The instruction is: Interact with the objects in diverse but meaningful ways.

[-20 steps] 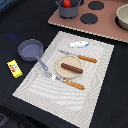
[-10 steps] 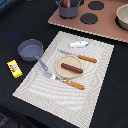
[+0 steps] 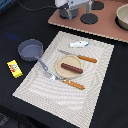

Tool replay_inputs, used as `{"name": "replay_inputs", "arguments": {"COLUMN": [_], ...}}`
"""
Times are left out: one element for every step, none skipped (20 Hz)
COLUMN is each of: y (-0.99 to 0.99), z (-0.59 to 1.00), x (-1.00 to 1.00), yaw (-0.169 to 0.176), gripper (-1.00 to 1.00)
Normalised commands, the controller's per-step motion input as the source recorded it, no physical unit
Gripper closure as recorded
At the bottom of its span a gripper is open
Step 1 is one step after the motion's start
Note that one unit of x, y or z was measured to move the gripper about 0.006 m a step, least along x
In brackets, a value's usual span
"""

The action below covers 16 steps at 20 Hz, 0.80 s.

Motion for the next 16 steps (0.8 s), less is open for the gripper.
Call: {"name": "replay_inputs", "arguments": {"y": [-0.13,-0.12,-0.06,-0.03,-0.05,-0.07,-0.10,-0.10,-0.09,-0.10,-0.11,-0.12,-0.15,-0.16,-0.19,-0.19], "z": [0.02,0.00,0.00,0.00,0.00,0.00,0.00,0.00,0.00,0.00,-0.01,-0.02,0.00,0.00,-0.01,-0.02], "x": [0.35,0.26,0.19,0.13,0.13,0.15,0.14,0.11,0.08,0.08,0.06,0.06,0.10,0.11,0.15,0.13], "yaw": [0.111,0.138,0.167,0.186,0.186,0.181,0.181,0.191,0.201,0.201,0.208,0.208,0.197,0.193,0.182,0.188], "gripper": [-1.00,-1.00,-1.00,-1.00,-1.00,-1.00,-1.00,-1.00,-1.00,-1.00,-1.00,-1.00,-1.00,-1.00,-1.00,-1.00]}}
